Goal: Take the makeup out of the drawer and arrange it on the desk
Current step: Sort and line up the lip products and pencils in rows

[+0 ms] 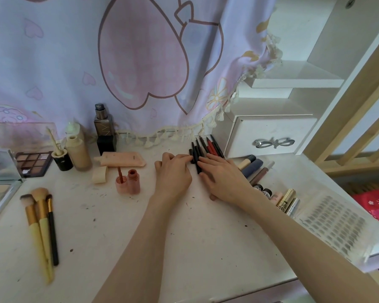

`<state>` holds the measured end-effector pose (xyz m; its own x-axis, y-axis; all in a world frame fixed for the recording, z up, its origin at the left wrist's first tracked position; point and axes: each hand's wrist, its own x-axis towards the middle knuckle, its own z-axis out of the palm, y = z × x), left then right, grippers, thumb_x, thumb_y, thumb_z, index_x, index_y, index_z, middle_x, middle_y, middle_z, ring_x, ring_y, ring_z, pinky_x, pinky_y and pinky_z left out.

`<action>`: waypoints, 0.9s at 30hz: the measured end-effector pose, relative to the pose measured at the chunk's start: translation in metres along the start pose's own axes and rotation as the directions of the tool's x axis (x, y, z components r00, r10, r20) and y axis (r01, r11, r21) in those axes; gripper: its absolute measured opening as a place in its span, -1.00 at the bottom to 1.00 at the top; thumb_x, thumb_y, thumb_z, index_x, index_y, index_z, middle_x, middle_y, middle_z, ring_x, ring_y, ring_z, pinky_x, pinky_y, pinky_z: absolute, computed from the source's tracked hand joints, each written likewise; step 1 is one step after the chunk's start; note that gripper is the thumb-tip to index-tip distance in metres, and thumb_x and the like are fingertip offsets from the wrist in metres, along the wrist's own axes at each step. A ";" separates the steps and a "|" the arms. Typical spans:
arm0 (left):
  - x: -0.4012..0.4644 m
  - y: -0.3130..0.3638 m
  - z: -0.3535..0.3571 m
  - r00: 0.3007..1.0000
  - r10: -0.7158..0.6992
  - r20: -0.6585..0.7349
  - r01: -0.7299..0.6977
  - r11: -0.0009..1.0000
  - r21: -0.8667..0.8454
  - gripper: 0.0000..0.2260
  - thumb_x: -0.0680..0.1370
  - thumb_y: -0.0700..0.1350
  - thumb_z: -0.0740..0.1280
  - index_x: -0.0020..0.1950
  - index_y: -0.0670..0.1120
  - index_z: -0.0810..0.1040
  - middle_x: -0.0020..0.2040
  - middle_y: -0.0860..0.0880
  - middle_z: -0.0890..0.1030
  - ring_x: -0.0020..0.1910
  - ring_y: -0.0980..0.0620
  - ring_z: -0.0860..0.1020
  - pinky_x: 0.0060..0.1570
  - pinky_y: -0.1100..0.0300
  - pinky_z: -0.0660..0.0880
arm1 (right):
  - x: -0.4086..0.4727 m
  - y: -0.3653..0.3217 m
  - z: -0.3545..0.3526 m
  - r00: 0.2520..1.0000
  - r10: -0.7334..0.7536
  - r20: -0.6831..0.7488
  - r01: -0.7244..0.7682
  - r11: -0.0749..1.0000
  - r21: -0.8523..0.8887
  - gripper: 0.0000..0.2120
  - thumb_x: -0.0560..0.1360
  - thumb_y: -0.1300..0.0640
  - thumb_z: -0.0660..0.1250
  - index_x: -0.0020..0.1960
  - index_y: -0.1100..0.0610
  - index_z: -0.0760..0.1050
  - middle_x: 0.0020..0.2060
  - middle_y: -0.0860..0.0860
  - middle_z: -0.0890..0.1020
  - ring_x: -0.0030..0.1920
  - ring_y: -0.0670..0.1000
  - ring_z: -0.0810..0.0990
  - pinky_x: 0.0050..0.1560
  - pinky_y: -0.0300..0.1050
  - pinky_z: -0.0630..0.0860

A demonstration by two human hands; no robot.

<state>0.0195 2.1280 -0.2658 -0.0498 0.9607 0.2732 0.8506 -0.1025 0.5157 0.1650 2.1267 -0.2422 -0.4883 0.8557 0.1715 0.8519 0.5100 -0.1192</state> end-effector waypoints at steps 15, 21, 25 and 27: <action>-0.004 -0.003 -0.003 1.000 0.008 0.012 -0.008 1.000 0.021 -0.62 0.60 -0.14 0.04 0.42 0.02 0.30 0.35 0.03 0.42 0.31 -0.01 0.25 0.17 0.10 0.10 | -0.022 0.007 -0.021 0.997 0.076 -0.022 -0.072 0.985 0.159 -0.60 0.61 0.07 0.13 0.43 0.12 0.31 0.43 0.01 0.33 0.43 -0.03 0.26 0.40 -0.25 0.06; -0.013 -0.002 -0.006 0.999 0.013 0.044 -0.017 0.996 0.088 -0.60 0.61 -0.08 0.02 0.46 -0.06 0.22 0.39 -0.01 0.36 0.38 -0.01 0.23 0.33 0.06 0.09 | -0.065 0.027 -0.049 0.981 0.178 -0.078 -0.158 0.963 0.221 -0.66 0.61 0.16 0.14 0.36 0.11 0.41 0.36 -0.02 0.43 0.36 -0.03 0.36 0.28 -0.33 0.17; -0.024 0.001 -0.006 0.997 0.042 0.072 -0.054 0.983 0.177 -0.59 0.61 -0.10 0.00 0.48 -0.09 0.17 0.46 -0.02 0.26 0.44 0.02 0.17 0.40 0.09 0.03 | -0.100 0.039 -0.063 0.960 0.250 -0.124 -0.214 0.946 0.245 -0.72 0.59 0.21 0.18 0.26 0.13 0.51 0.26 0.02 0.53 0.25 0.03 0.47 0.19 -0.32 0.24; -0.030 0.003 -0.006 0.995 0.022 0.100 -0.044 0.975 0.216 -0.57 0.62 -0.09 -0.03 0.50 -0.11 0.11 0.51 -0.04 0.16 0.49 0.03 0.09 0.44 0.10 -0.04 | -0.117 0.044 -0.066 0.952 0.282 -0.119 -0.241 0.932 0.272 -0.75 0.56 0.24 0.22 0.20 0.14 0.55 0.20 0.04 0.56 0.21 0.05 0.50 0.21 -0.24 0.30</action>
<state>0.0201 2.0970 -0.2681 0.0217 0.9791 0.2024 0.9450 -0.0862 0.3156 0.2720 2.0427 -0.2035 -0.2025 0.9478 0.2464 0.8600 0.2925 -0.4182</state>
